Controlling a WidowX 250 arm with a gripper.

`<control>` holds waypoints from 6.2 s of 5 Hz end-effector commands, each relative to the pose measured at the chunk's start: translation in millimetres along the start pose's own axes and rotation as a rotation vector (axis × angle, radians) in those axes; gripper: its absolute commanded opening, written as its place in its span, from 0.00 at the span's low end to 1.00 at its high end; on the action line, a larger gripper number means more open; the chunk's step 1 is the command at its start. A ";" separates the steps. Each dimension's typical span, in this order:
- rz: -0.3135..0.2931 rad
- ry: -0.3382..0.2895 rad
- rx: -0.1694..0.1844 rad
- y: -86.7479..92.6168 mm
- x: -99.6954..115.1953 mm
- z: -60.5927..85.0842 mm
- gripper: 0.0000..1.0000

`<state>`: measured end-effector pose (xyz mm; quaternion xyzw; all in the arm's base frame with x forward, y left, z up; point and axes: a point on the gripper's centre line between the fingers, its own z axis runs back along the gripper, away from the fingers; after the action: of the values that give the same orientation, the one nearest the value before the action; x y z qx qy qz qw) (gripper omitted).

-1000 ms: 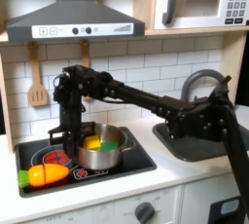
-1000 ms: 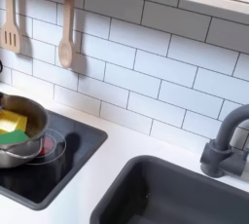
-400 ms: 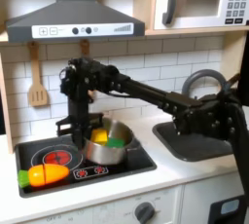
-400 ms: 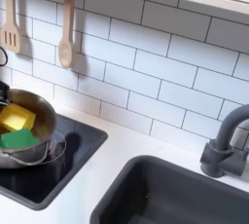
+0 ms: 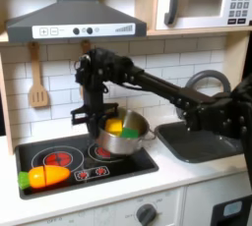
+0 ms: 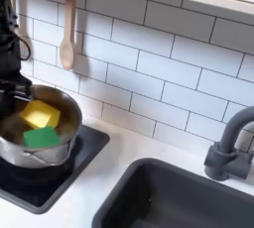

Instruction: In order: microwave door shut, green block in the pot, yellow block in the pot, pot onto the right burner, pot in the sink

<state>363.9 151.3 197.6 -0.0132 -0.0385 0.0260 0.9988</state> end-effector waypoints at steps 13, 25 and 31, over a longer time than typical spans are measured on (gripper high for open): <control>-0.451 0.019 -0.129 -172.8 2.6 -41.9 0.00; -0.564 0.149 -0.091 -197.6 -1.7 -79.8 0.00; -0.432 0.074 -0.044 -151.9 0.8 -45.8 1.00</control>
<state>374.4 -9.9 161.1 -0.0262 -0.0093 -0.2009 0.9792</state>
